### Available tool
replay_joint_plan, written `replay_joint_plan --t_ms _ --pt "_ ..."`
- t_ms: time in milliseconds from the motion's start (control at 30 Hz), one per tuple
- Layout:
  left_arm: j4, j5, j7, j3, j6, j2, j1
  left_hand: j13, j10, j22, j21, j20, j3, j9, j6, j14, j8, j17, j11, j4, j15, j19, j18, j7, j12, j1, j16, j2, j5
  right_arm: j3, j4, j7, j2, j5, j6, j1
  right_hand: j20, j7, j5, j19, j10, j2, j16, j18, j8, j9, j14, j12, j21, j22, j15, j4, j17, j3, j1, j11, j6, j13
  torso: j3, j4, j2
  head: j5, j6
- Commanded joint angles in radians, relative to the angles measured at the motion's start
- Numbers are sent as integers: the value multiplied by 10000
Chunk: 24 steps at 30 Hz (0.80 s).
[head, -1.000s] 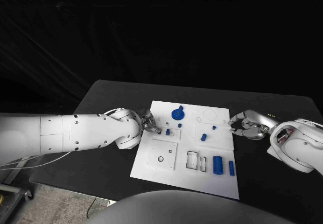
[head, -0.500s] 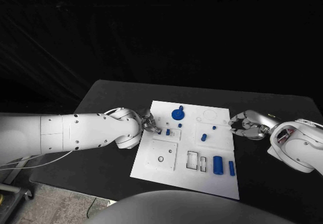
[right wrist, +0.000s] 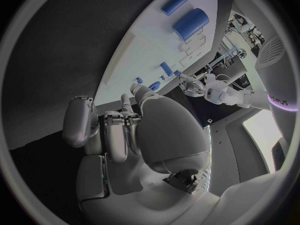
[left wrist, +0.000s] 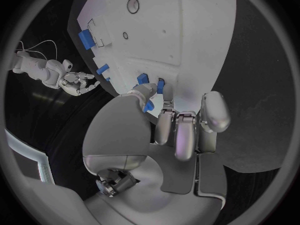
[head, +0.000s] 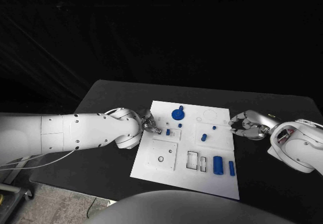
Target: Assemble the parts on the task board
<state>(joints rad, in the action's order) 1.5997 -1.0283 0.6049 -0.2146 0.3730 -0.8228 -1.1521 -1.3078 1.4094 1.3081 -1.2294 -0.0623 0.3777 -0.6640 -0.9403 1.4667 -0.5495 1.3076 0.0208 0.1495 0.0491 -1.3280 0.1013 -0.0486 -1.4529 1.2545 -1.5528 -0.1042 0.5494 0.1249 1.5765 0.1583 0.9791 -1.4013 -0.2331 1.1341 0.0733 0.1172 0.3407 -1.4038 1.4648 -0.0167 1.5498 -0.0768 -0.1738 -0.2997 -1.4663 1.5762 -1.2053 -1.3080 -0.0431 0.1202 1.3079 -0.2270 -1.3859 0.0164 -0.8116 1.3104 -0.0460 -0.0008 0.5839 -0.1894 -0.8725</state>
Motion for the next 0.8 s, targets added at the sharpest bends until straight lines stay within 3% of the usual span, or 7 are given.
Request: replay_joint_plan --t_ms 33,200,300,367,800 --pt "16 277 -316 -8 -326 25 24 -1069 130 1507 -76 79 149 -50 -182 711 -96 2199 -8 -139 102 -51 -163 75 -102 304 -34 83 491 0 5 -44 -2 -35 -19 -11 15 4 30 73 1060 71 -46 -58 24 11 -933 -54 60 -1526 85 -12 2481 -63 -17 91 -71 2604 1 -3 9 15 -2" --pt "17 304 -267 -7 -509 16 24 -1090 177 1511 -96 94 277 -83 -266 728 -126 2216 9 -246 120 -73 -167 83 -110 389 -40 15 714 0 15 -42 15 -35 -35 -14 15 6 34 77 1060 66 -51 -60 26 14 -930 -54 71 -1523 86 -25 2477 -80 -29 91 -68 2604 1 -5 8 27 -2" --pt "24 310 -213 -7 -606 -1 24 -1071 171 1510 -101 105 741 -102 -272 722 -98 2205 1 -324 129 -80 -170 62 -80 445 -35 -81 150 0 19 -39 24 -35 -38 -15 15 6 34 77 1060 66 -51 -60 26 14 -930 -54 71 -1523 86 -25 2477 -80 -29 91 -68 2604 1 -1 9 32 -2" --pt "30 312 -195 -7 -636 -11 24 -1065 174 1509 -100 106 983 -117 -287 720 -93 2202 -4 -339 121 -80 -168 52 -73 419 -33 -154 -13 1 18 -40 24 -35 -42 -16 15 6 34 77 1060 66 -51 -60 26 14 -930 -54 71 -1523 86 -25 2477 -80 -29 91 -68 2604 3 2 5 33 -2" --pt "79 398 -205 -7 -695 -38 24 -1051 176 1506 -96 100 1259 -149 -295 713 -87 2191 -11 -337 114 -79 -167 44 -64 319 -28 -248 -231 1 8 -44 12 3 -41 -33 15 8 38 88 1060 66 -69 -65 28 18 -923 -54 96 -1516 86 -43 2467 -99 -44 92 -67 2604 6 4 5 9 -2"
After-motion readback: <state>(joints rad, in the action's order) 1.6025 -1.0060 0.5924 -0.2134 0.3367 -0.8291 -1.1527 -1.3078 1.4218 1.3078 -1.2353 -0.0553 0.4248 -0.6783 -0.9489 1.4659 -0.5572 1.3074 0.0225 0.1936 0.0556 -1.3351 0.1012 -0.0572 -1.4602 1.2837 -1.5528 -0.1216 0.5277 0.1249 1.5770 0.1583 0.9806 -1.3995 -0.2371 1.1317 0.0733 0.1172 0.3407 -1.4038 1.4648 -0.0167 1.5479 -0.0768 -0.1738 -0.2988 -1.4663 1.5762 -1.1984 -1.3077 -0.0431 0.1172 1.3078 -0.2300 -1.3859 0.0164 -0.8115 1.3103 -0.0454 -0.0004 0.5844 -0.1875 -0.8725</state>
